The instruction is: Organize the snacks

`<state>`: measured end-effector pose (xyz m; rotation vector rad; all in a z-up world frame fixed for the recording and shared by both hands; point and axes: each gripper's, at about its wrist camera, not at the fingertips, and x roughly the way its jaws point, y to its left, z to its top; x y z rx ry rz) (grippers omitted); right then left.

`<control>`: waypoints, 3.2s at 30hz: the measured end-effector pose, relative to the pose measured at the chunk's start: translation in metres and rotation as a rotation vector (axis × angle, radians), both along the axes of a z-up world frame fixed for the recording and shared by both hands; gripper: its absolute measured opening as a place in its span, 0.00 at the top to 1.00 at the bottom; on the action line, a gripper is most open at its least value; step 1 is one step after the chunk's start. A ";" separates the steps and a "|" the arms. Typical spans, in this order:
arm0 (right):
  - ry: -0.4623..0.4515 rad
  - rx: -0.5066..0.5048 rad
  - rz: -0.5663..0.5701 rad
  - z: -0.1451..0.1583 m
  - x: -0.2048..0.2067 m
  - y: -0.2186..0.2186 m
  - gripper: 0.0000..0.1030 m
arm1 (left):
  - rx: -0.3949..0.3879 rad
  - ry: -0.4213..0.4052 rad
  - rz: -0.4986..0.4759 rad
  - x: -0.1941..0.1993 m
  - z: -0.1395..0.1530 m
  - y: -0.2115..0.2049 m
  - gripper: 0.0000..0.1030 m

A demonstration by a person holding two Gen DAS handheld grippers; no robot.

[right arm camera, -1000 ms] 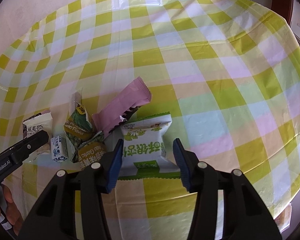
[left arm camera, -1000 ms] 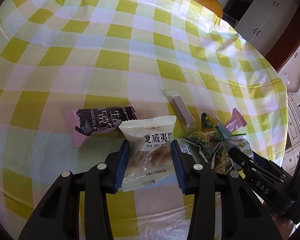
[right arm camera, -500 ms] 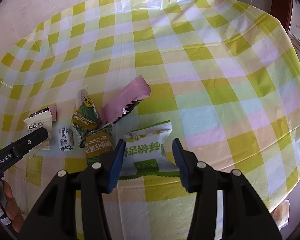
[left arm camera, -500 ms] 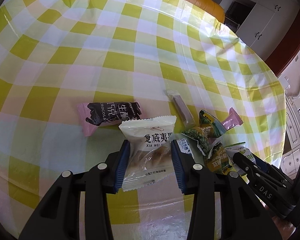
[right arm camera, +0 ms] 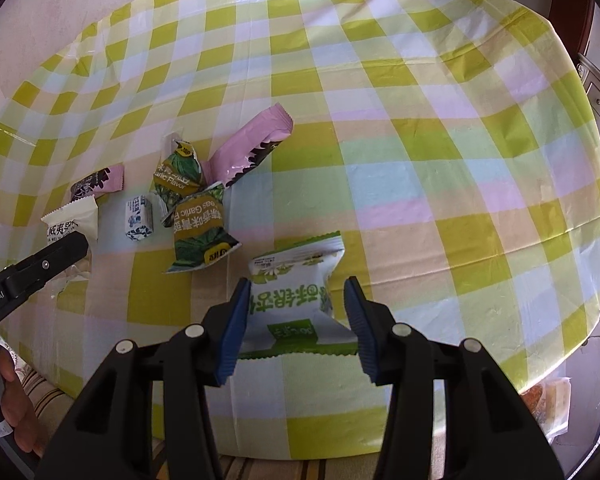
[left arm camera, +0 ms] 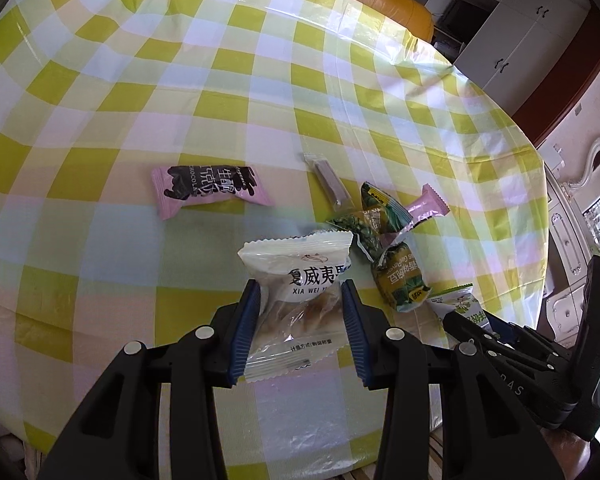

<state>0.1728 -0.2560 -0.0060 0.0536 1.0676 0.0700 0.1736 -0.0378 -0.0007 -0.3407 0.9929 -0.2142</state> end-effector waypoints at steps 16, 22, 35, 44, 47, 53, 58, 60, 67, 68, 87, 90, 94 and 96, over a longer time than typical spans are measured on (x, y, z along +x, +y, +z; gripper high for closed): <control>0.102 -0.027 0.069 -0.012 -0.014 0.000 0.43 | -0.003 0.064 -0.071 -0.021 -0.010 -0.012 0.60; 0.088 -0.049 0.052 -0.012 -0.009 -0.001 0.31 | 0.006 0.094 -0.072 -0.018 -0.017 -0.013 0.60; 0.065 -0.024 0.016 -0.012 0.008 -0.010 0.36 | 0.185 0.098 -0.101 -0.015 -0.016 -0.038 0.57; 0.020 0.021 0.006 -0.008 0.004 -0.020 0.51 | 0.171 0.075 -0.076 -0.018 -0.009 -0.035 0.62; -0.005 -0.001 0.008 -0.002 -0.001 -0.021 0.51 | 0.155 0.063 -0.079 -0.021 -0.004 -0.039 0.63; -0.020 -0.017 -0.025 0.006 -0.014 -0.038 0.87 | 0.133 0.047 -0.126 -0.027 0.005 -0.061 0.63; -0.009 0.001 -0.044 0.004 -0.025 -0.055 0.91 | 0.120 0.040 -0.158 -0.031 0.008 -0.078 0.63; -0.004 0.008 -0.037 0.007 -0.029 -0.059 0.89 | 0.121 0.037 -0.160 -0.033 0.010 -0.079 0.63; -0.052 0.094 -0.055 0.023 -0.010 -0.062 0.16 | 0.085 0.016 -0.143 -0.039 0.017 -0.080 0.63; -0.029 0.110 -0.084 0.019 -0.001 -0.062 0.16 | 0.079 0.014 -0.138 -0.040 0.018 -0.079 0.63; -0.013 0.095 -0.138 0.010 -0.009 -0.104 0.63 | 0.033 -0.010 -0.267 -0.054 0.030 -0.129 0.63; -0.031 0.081 -0.198 0.018 -0.038 -0.142 0.63 | 0.003 -0.005 -0.352 -0.057 0.031 -0.160 0.63; -0.047 0.038 -0.289 0.024 -0.075 -0.193 0.63 | -0.013 0.000 -0.466 -0.065 0.032 -0.210 0.62; -0.047 0.013 -0.326 0.024 -0.090 -0.213 0.63 | -0.028 0.008 -0.524 -0.070 0.031 -0.233 0.62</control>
